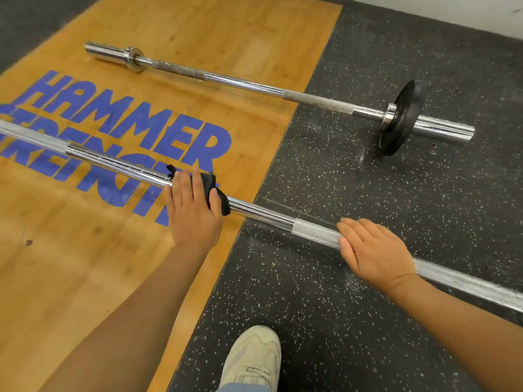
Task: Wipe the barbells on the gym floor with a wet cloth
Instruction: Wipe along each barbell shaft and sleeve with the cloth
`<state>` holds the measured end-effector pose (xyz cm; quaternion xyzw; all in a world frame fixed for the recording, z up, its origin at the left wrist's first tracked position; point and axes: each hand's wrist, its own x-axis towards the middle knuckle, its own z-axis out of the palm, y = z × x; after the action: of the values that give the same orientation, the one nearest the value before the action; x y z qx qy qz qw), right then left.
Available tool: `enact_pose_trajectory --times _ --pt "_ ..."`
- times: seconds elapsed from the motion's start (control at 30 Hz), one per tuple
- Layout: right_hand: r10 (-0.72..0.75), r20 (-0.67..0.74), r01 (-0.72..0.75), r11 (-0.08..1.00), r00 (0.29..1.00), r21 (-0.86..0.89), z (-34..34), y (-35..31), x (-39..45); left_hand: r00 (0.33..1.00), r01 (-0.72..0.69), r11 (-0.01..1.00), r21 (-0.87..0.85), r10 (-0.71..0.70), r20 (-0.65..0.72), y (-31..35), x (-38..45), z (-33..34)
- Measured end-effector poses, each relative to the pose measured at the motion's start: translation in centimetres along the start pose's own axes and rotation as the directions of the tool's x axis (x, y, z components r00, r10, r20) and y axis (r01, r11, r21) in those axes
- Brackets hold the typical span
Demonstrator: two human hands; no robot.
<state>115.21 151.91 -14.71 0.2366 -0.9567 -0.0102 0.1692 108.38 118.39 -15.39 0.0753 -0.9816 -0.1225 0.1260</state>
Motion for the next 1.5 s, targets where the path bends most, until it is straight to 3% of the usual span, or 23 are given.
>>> enact_pose_trajectory --times 0.1,0.27,0.33,0.47,0.57,0.73,0.97,1.2,1.37,1.5 --pt "-0.004 0.001 0.004 1.0 1.0 -0.004 0.1 0.0 0.0 0.995 0.092 0.995 -0.042 -0.09 0.044 2.4 -0.2 0.0" --pt "-0.022 -0.011 0.022 1.0 1.0 -0.012 0.1 0.1 0.0 0.98 -0.173 0.985 -0.002 0.172 0.103 5.8 -2.5 0.0" --pt "-0.028 -0.009 0.028 0.999 1.0 -0.015 0.1 0.1 0.0 0.975 -0.203 0.979 -0.003 0.202 0.088 5.4 -2.1 0.0" --pt "-0.081 -0.005 0.081 0.997 0.997 -0.014 0.4 0.4 -0.3 0.997 0.014 1.0 0.015 -0.015 0.074 2.4 1.0 -0.7" --pt "-0.151 0.0 0.15 0.988 0.989 -0.031 0.5 0.6 -0.8 0.97 0.197 0.979 0.049 -0.202 0.135 -0.2 3.6 -1.5" --pt "-0.271 0.046 0.274 0.959 0.961 -0.075 0.5 0.8 -0.8 0.929 0.348 0.937 -0.007 -0.344 0.137 -0.5 4.5 -1.3" --pt "-0.307 0.142 0.315 0.948 0.941 -0.036 0.4 1.1 -0.8 0.951 0.285 0.958 -0.019 -0.28 0.131 0.2 3.2 -0.9" --pt "-0.47 0.181 0.463 0.882 0.864 0.084 -0.6 1.5 2.4 0.885 0.374 0.913 0.161 -0.404 0.231 -0.8 6.8 -1.9" --pt "-0.434 0.227 0.403 0.899 0.872 0.171 0.2 0.8 3.2 0.892 0.357 0.918 0.175 -0.39 0.23 -1.1 6.6 -1.8" --pt "-0.423 0.216 0.388 0.902 0.88 0.187 0.0 1.0 2.9 0.856 0.44 0.881 0.171 -0.469 0.216 -1.5 7.6 -1.9"
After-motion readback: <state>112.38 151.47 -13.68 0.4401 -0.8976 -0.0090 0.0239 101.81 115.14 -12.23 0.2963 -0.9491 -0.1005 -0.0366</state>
